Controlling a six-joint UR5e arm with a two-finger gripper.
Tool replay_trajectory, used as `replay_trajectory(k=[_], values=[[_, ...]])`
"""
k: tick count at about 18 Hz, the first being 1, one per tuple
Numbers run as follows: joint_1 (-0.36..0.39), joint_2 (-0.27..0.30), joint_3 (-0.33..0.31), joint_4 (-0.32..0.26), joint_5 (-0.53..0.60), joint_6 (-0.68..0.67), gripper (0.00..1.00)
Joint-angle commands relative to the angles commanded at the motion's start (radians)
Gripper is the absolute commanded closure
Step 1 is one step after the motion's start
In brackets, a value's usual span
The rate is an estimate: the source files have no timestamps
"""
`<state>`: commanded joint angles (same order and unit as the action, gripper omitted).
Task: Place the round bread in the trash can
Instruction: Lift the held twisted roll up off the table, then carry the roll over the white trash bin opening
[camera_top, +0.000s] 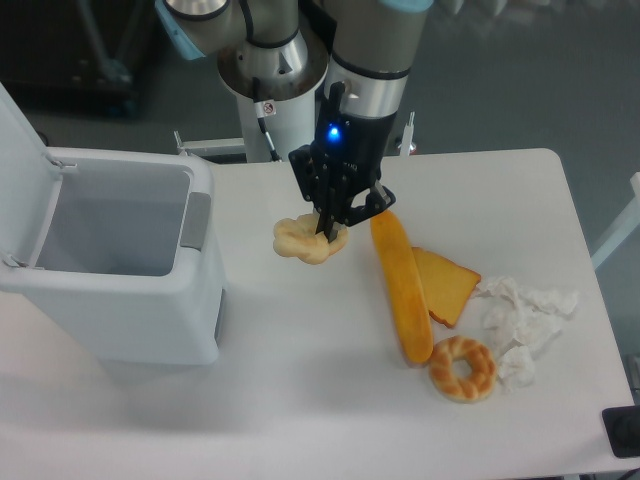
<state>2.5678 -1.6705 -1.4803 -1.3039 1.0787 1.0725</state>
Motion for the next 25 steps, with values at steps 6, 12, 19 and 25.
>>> replay_trajectory(k=[6, 12, 19, 25], values=[[-0.001, 0.024, 0.002, 0.012, -0.118, -0.104, 0.97], [-0.015, 0.075, -0.009, 0.006, -0.152, -0.172, 0.97], [-0.089, 0.101, -0.044, 0.006, -0.168, -0.255, 0.97], [-0.158, 0.104, -0.06, 0.006, -0.172, -0.305, 0.97]])
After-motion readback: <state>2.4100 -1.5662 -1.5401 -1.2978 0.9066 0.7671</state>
